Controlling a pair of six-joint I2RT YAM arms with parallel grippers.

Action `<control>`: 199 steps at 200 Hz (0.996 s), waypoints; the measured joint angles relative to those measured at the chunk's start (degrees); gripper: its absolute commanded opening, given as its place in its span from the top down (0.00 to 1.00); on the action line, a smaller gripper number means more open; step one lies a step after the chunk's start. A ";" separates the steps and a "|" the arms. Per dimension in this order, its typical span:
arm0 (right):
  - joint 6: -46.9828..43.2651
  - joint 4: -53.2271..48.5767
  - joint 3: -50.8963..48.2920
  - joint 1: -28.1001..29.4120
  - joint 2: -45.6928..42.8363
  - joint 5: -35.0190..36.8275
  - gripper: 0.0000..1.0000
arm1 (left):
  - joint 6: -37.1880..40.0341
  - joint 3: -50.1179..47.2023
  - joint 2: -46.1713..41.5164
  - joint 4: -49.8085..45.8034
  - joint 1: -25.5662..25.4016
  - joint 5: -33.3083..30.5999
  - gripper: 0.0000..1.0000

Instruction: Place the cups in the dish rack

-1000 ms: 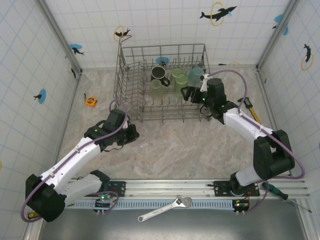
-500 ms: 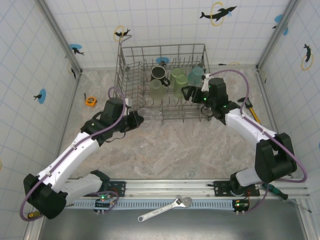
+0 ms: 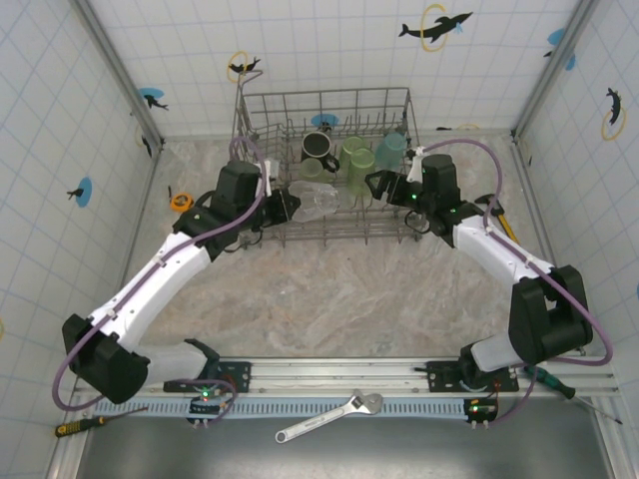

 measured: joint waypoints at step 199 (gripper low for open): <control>11.02 11.61 0.22 1.20 3.87 -9.75 0.01 | -14.10 -5.77 8.79 29.57 19.50 22.47 1.00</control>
